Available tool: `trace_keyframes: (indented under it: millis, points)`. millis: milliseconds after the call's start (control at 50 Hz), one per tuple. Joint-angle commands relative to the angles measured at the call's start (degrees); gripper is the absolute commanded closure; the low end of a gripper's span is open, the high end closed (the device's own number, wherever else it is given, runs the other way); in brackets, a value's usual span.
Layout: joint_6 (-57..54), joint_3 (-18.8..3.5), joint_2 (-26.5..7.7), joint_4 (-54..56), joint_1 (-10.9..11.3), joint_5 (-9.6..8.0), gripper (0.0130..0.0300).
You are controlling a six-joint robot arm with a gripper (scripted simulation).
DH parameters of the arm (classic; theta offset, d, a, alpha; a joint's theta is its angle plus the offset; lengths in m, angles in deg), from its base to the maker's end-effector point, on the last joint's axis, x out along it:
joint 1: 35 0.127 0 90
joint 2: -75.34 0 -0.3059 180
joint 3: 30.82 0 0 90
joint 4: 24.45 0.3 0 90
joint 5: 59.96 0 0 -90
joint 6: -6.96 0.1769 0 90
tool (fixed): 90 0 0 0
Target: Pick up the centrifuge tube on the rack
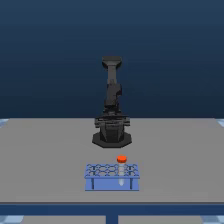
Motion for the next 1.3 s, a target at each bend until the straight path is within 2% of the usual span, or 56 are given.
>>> trace_keyframes:
  millis: [20,460,800,860,900,960,1000,1060,1100,1160,1200,1260,1300]
  points:
    - [-4.2,-0.3,-0.5,3.5,0.3,0.42,0.013]
    - [-20.1,-2.6,-4.0,19.8,1.8,2.11,0.013]
    - [-26.5,-4.8,-7.2,26.3,2.9,3.4,0.013]
    - [-27.8,-6.0,-8.6,27.6,3.4,3.92,0.013]
    - [-27.8,-6.0,-8.6,27.6,3.4,3.92,0.013]
    - [-28.7,-7.5,-10.5,28.5,4.0,4.52,0.013]
    - [-28.7,-7.5,-10.5,28.5,4.0,4.52,0.013]
    - [-29.7,-9.0,-12.3,29.5,4.5,5.02,0.013]
    - [-29.7,-9.0,-12.3,29.5,4.5,5.02,0.013]
    - [-31.0,-10.4,-13.9,30.8,5.0,5.4,0.013]
    - [-31.0,-10.4,-13.9,30.8,5.0,5.4,0.013]
    - [-32.8,-12.0,-15.6,32.5,5.4,5.75,0.013]
    - [-32.8,-12.0,-15.6,32.5,5.4,5.75,0.013]
